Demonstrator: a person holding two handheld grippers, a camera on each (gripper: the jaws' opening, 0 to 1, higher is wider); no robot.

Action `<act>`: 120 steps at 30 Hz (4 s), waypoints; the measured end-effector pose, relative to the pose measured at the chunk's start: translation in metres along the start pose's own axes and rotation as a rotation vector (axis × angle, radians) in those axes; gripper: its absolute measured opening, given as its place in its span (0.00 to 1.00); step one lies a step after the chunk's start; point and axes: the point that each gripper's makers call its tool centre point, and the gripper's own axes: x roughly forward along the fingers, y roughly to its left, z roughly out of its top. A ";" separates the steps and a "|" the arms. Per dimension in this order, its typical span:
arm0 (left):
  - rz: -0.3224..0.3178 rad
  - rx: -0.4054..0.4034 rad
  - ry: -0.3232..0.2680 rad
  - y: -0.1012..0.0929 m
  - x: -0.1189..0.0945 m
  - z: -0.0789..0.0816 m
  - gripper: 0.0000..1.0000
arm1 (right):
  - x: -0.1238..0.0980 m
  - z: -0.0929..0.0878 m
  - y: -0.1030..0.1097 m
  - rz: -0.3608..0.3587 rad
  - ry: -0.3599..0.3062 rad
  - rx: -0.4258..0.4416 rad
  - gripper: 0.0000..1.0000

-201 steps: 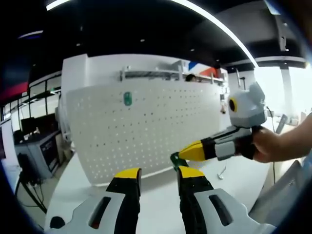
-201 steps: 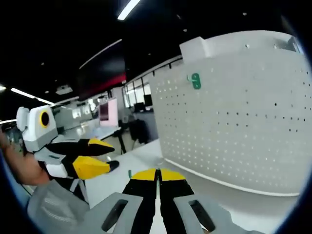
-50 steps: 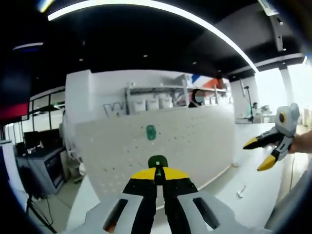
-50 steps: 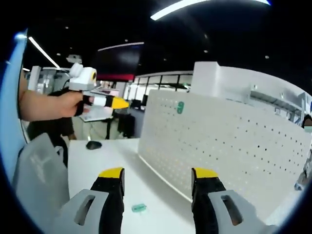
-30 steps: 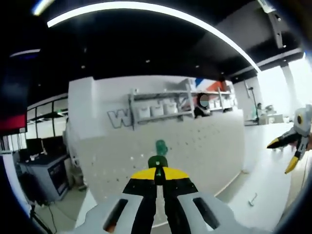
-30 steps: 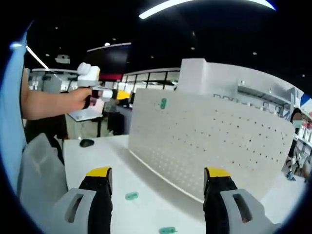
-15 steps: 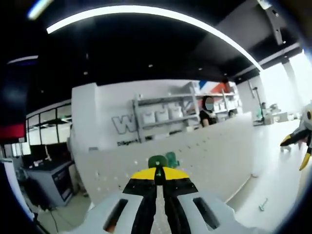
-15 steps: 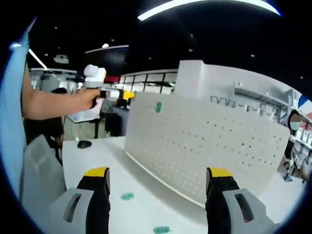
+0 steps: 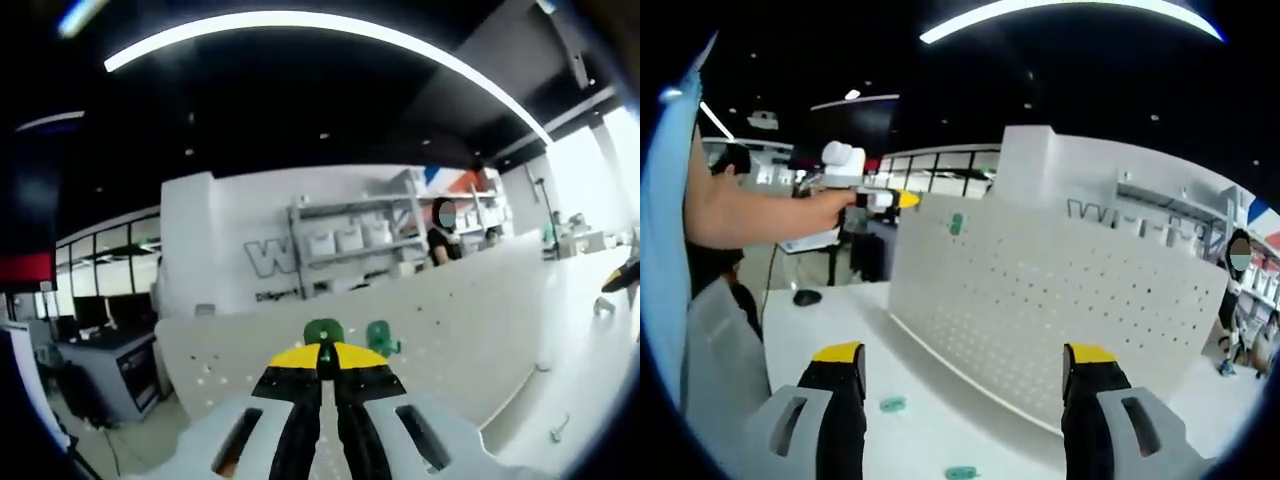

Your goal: Insert the hook assembly into the mounting plate slot until the hook locks in place.

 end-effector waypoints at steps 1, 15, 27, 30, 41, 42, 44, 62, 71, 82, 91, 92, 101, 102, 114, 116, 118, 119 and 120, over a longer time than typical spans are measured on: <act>0.009 0.000 -0.001 0.001 0.001 0.000 0.03 | 0.000 0.001 -0.001 -0.001 -0.001 -0.001 0.82; 0.087 -0.020 -0.004 0.010 0.022 -0.011 0.03 | 0.004 -0.003 -0.005 -0.003 0.005 0.005 0.81; 0.131 -0.028 0.001 0.014 0.032 -0.020 0.03 | 0.006 -0.004 -0.009 -0.005 0.007 0.005 0.79; 0.132 -0.024 0.003 0.012 0.034 -0.021 0.03 | 0.005 -0.005 -0.010 -0.006 0.010 0.007 0.79; 0.144 -0.003 0.015 0.018 0.039 -0.029 0.03 | 0.004 -0.005 -0.016 -0.013 0.017 0.006 0.78; 0.145 0.000 0.017 0.018 0.039 -0.029 0.03 | 0.004 -0.005 -0.016 -0.013 0.016 0.006 0.78; 0.144 -0.004 0.018 0.019 0.040 -0.030 0.03 | 0.004 -0.004 -0.016 -0.014 0.016 0.006 0.78; 0.143 0.033 0.026 0.018 0.044 -0.035 0.03 | 0.009 -0.007 -0.017 -0.007 0.025 0.007 0.77; 0.146 0.052 0.029 0.018 0.046 -0.037 0.03 | 0.009 -0.008 -0.017 -0.003 0.029 0.009 0.77; 0.137 0.079 0.022 0.018 0.045 -0.037 0.04 | 0.011 -0.008 -0.015 0.001 0.031 0.007 0.76; 0.119 0.083 0.033 0.017 0.046 -0.036 0.06 | 0.011 -0.008 -0.015 0.001 0.029 0.006 0.76; 0.119 0.082 0.031 0.017 0.045 -0.036 0.07 | 0.011 -0.007 -0.015 0.001 0.028 0.006 0.76; 0.118 0.069 0.033 0.017 0.042 -0.035 0.16 | 0.012 -0.006 -0.014 0.001 0.025 0.001 0.76; 0.118 0.067 0.033 0.017 0.041 -0.035 0.16 | 0.012 -0.005 -0.014 0.001 0.025 0.000 0.76; 0.104 0.041 0.036 0.015 0.032 -0.032 0.26 | 0.012 -0.002 -0.012 0.001 0.017 -0.006 0.76; 0.101 0.041 0.032 0.014 0.030 -0.030 0.27 | 0.012 -0.001 -0.012 0.002 0.015 -0.006 0.76; 0.099 0.041 0.031 0.014 0.030 -0.029 0.30 | 0.012 0.000 -0.011 0.002 0.013 -0.007 0.76; 0.099 0.042 0.028 0.014 0.029 -0.028 0.30 | 0.012 0.000 -0.011 0.003 0.011 -0.007 0.76; 0.097 0.043 0.026 0.014 0.029 -0.027 0.31 | 0.012 0.001 -0.011 0.003 0.010 -0.008 0.76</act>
